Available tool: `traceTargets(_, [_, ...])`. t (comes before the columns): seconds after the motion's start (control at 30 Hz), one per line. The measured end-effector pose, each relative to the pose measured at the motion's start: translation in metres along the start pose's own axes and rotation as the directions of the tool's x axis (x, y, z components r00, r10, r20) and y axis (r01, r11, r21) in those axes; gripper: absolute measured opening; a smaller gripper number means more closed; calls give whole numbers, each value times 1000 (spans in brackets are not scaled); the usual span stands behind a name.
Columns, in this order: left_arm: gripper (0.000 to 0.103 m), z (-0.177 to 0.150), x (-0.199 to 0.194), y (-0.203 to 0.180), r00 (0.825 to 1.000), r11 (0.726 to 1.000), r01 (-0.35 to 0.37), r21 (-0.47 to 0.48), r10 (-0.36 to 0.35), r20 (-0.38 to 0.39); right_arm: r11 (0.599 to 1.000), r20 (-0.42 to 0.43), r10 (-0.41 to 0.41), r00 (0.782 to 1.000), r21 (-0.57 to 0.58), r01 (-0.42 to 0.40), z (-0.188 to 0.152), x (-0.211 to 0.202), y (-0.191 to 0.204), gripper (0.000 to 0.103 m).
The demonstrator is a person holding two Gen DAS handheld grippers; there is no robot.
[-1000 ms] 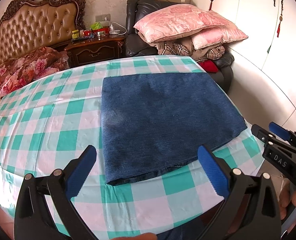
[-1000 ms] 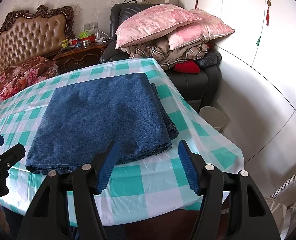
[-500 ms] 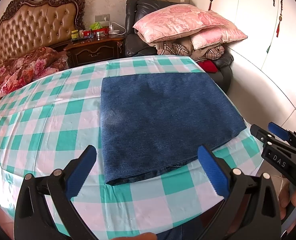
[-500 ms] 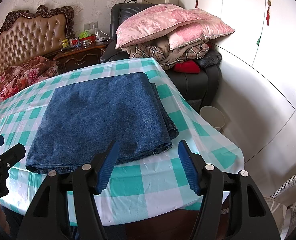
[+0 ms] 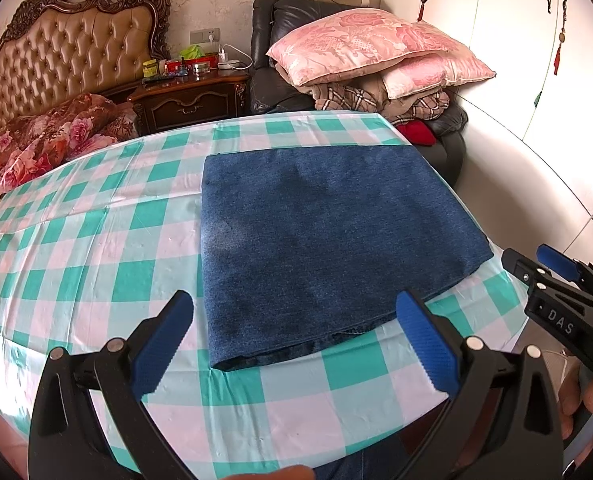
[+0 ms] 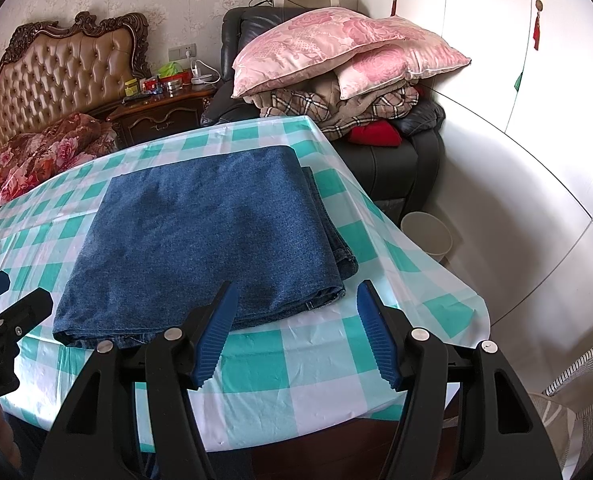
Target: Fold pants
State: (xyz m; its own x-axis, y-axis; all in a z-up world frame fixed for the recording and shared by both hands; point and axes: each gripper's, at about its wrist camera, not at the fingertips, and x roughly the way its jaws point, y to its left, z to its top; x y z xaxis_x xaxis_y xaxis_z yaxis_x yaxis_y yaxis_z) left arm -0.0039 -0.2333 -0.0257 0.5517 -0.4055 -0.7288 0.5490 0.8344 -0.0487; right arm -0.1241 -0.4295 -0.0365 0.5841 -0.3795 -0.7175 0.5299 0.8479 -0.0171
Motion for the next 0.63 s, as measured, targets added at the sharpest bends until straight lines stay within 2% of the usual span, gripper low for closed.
traceTargets(0.17, [101,2,1,0,1000,1000,14,-9,-14,-5,1000,-1,1,1000,1,-1,-1,0,2,60])
traceTargets(0.33, [101,4,4,-9,999,999,32,20,-32,35,1000,-5,3,1000,3,-3,-2,1,3,60])
traceTargets(0.43, [101,8,13,-14,995,995,96,13,-96,7,1000,-8,6,1000,1,-6,-2,2,6,60])
traceTargets(0.47, [101,8,15,-14,994,994,112,12,-112,3,1000,-9,5,1000,3,-5,-2,2,6,63])
traceTargets(0.5, [102,8,15,-13,993,993,115,9,-115,15,1000,-8,7,1000,6,-7,-1,3,5,73])
traceTargets(0.57, [102,8,10,-4,992,993,120,-2,-120,43,1000,5,11,1000,22,-11,1,3,4,82])
traceTargets(0.63, [102,6,-2,20,988,991,133,-24,-131,78,999,8,7,1000,45,-8,3,4,2,85])
